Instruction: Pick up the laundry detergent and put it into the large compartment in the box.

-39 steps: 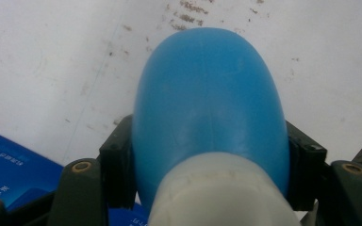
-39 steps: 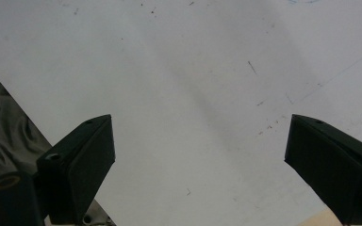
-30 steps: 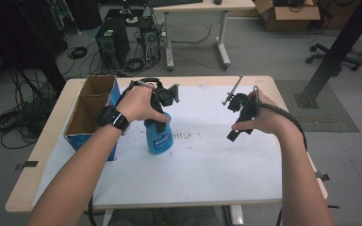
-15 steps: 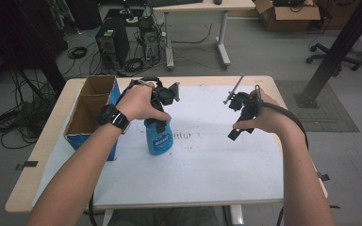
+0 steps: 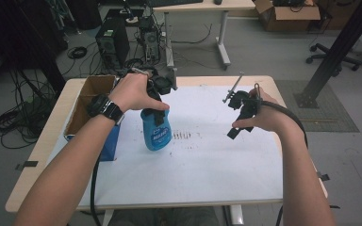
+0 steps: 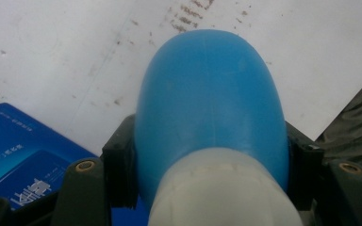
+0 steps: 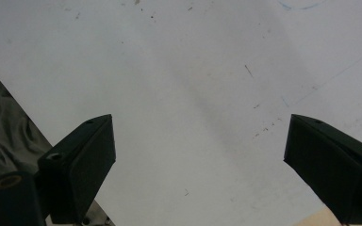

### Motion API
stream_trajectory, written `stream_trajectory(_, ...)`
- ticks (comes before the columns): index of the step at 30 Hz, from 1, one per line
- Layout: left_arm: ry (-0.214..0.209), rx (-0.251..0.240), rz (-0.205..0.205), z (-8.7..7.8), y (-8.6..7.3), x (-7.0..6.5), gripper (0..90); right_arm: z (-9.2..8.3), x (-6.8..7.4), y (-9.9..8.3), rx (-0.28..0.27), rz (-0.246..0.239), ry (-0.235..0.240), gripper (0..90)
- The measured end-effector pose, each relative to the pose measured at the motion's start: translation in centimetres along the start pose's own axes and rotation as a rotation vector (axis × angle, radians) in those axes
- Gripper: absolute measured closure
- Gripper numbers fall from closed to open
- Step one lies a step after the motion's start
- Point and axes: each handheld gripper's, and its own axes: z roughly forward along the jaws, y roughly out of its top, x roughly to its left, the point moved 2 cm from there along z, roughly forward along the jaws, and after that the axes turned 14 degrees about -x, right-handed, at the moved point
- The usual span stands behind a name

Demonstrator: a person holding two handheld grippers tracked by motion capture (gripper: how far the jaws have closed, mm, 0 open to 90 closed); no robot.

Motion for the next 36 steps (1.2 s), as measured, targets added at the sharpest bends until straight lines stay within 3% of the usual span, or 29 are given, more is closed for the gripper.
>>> stream_trajectory(20,0.025,-0.036,-0.04,-5.3,1.4,-0.4,37.5,-0.5,0.1,0.4,-0.009,-0.006,-0.003,9.9)
stream_trajectory(32,0.037,-0.041,-0.092,-8.4,1.9,-0.2,37.5,-0.7,0.0,0.6,-0.01,-0.01,-0.003,9.9)
stream_trajectory(36,0.044,-0.059,-0.128,-9.8,2.2,-0.1,37.5,-0.6,0.1,0.6,-0.013,-0.008,-0.002,9.9)
